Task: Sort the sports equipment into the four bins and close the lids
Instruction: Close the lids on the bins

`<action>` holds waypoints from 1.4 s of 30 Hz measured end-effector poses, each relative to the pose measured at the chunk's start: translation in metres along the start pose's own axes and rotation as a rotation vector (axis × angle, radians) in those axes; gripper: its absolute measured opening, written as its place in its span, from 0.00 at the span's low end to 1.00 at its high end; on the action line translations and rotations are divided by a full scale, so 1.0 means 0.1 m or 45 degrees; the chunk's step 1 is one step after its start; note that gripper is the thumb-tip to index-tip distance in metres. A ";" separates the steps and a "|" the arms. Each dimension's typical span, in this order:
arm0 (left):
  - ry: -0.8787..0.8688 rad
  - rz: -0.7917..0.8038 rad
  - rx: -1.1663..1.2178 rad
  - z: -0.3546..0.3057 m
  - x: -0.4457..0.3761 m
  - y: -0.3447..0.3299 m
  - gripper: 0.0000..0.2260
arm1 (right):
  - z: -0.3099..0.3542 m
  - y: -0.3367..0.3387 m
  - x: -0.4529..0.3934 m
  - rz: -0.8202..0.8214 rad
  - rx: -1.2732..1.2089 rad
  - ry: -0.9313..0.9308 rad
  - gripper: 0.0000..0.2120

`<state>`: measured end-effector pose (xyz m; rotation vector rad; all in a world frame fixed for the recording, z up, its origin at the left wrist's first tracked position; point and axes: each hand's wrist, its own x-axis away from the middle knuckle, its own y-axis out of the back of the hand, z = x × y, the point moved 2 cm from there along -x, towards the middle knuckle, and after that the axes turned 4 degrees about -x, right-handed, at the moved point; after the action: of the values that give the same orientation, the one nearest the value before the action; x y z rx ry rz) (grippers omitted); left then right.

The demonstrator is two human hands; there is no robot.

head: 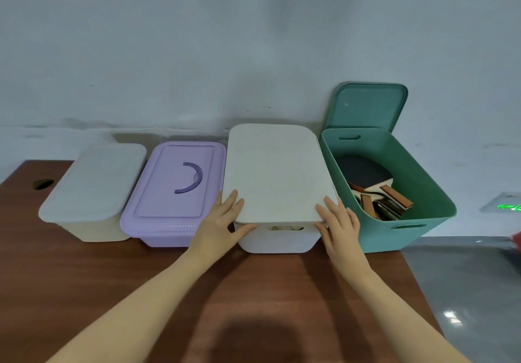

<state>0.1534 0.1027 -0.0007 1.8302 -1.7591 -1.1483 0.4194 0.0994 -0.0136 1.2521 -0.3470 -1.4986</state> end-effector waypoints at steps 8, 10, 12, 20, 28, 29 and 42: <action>-0.061 -0.048 0.014 -0.06 -0.13 -0.01 0.28 | -0.03 0.06 -0.03 -0.053 0.014 -0.019 0.17; -0.055 -0.055 0.002 -0.08 -0.12 -0.04 0.31 | -0.05 0.08 -0.03 -0.055 0.028 -0.023 0.17; -0.028 -0.047 0.012 -0.08 -0.10 -0.05 0.35 | -0.06 0.09 -0.03 -0.051 0.035 -0.023 0.17; -0.011 -0.032 -0.033 0.02 -0.05 -0.08 0.27 | -0.01 0.07 -0.01 -0.040 0.068 -0.023 0.16; -0.269 -0.079 -0.404 0.01 -0.11 -0.10 0.33 | -0.03 0.19 -0.01 0.019 0.165 -0.007 0.23; -0.269 -0.081 -0.404 0.01 -0.11 -0.11 0.32 | -0.03 0.19 -0.01 0.024 0.167 -0.005 0.25; -0.305 -0.038 -0.440 -0.02 -0.06 -0.12 0.30 | -0.01 0.22 0.02 0.013 0.203 -0.019 0.18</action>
<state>0.1634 0.1096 -0.0063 1.5698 -1.5330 -1.6254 0.4323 0.0905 0.0014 1.3625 -0.4901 -1.4950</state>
